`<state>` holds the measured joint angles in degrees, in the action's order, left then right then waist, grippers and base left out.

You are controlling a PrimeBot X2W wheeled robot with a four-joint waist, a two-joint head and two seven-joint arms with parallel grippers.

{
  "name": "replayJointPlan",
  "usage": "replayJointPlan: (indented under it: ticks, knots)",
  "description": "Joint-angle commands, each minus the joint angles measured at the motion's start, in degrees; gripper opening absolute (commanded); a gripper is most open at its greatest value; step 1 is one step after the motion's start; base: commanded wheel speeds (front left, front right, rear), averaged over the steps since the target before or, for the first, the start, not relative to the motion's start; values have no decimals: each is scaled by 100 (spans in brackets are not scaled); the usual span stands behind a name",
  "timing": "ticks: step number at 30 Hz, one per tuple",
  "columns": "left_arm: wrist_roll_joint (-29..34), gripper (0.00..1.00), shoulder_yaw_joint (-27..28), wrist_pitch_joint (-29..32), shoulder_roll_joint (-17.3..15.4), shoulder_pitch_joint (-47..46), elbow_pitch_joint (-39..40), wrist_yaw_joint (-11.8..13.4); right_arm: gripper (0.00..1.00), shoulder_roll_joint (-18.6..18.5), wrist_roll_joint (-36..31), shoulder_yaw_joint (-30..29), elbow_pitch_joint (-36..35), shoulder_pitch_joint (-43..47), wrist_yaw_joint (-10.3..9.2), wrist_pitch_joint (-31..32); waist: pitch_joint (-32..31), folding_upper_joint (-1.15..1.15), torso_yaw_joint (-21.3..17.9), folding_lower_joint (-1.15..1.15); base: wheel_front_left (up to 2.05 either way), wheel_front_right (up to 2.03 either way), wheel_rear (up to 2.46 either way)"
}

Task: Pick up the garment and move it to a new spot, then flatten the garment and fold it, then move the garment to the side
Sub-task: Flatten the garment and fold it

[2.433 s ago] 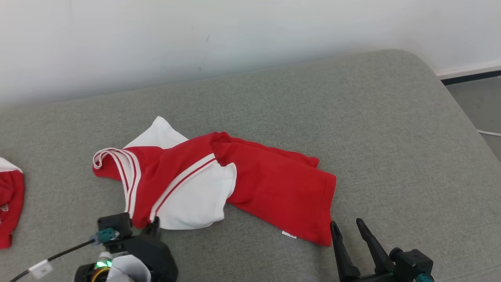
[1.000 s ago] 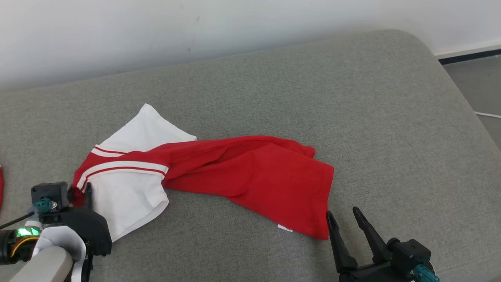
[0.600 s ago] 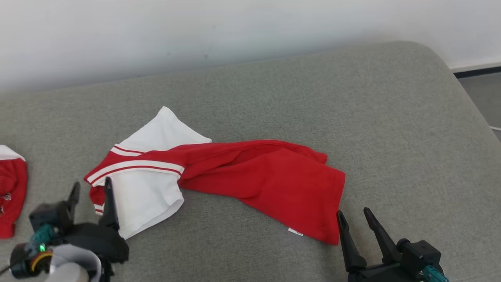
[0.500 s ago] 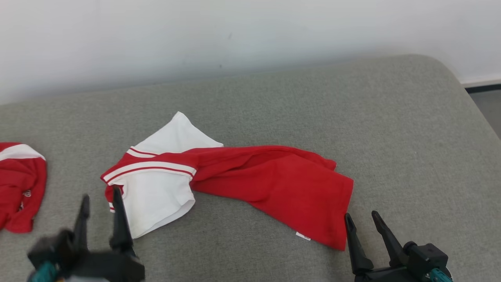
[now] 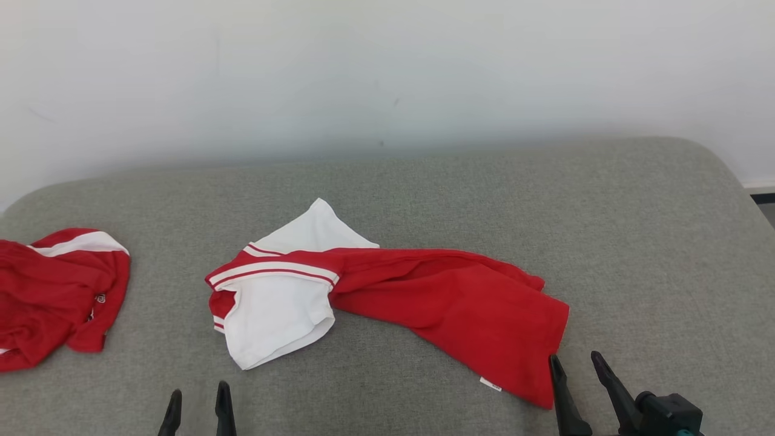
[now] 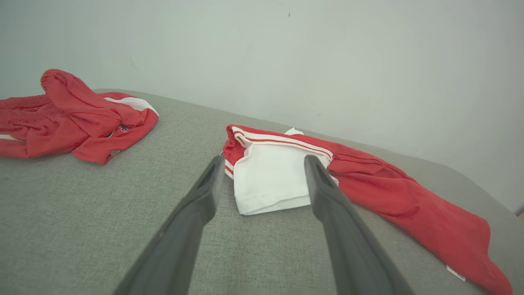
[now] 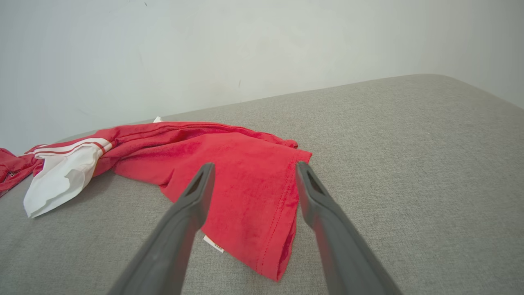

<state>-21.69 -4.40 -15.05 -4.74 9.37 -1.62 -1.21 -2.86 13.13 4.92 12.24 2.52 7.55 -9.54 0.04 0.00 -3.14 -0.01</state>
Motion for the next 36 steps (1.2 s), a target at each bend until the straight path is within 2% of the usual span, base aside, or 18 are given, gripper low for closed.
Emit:
replayJointPlan:
  ticks: [1, 4, 10, 16, 20, 24, 28, 34, 35, 36]
  knots:
    - [44, 100, 40, -17, 24, 66, -25, -39, 100, -3, -23, -16, 5, 54, -13, 24, -53, 0, 49, 1, 0, 0, 0]
    - [184, 100, 184, -18, 112, 166, -65, -235, 100, -43, 24, -63, -46, 31, -13, 131, -79, 0, 75, 1, 0, 0, 0]
    - [332, 100, 378, -18, 175, 198, -108, -383, 100, -207, 142, -182, -102, -240, -13, 590, -53, 0, 81, 1, 0, 0, 0]
    - [314, 100, 373, -18, 187, 34, -142, -477, 100, -367, 333, -449, 191, -917, -13, 1880, 98, 0, 60, 1, 0, 0, 0]
    - [257, 100, 292, -18, 188, -84, -175, -526, 100, -350, 459, -729, 604, -1459, -13, 2929, 279, 0, 142, 1, 0, 0, 0]
    - [281, 100, 283, -18, 186, -220, -214, -550, 100, -212, 462, -1138, 1010, -1905, -13, 3559, 474, 0, 261, 1, 0, 0, 0]
    - [322, 100, 336, -18, 187, -279, -216, -585, 100, -93, 500, -1309, 1301, -2188, -13, 3719, 616, 0, 356, 1, 0, 0, 0]
    - [340, 100, 398, -18, 188, -365, -191, -594, 100, -23, 533, -1266, 1556, -2392, -13, 3680, 728, 0, 419, 1, 0, 0, 0]
    - [345, 100, 399, -18, 188, -375, -192, -601, 85, -17, 506, -1244, 1582, -2403, -13, 3654, 736, 0, 426, 1, 0, 0, 0]
    - [346, 100, 402, -18, 188, -384, -195, -605, 48, -11, 486, -1219, 1589, -2426, -13, 3590, 742, 0, 432, 1, 0, 0, 0]
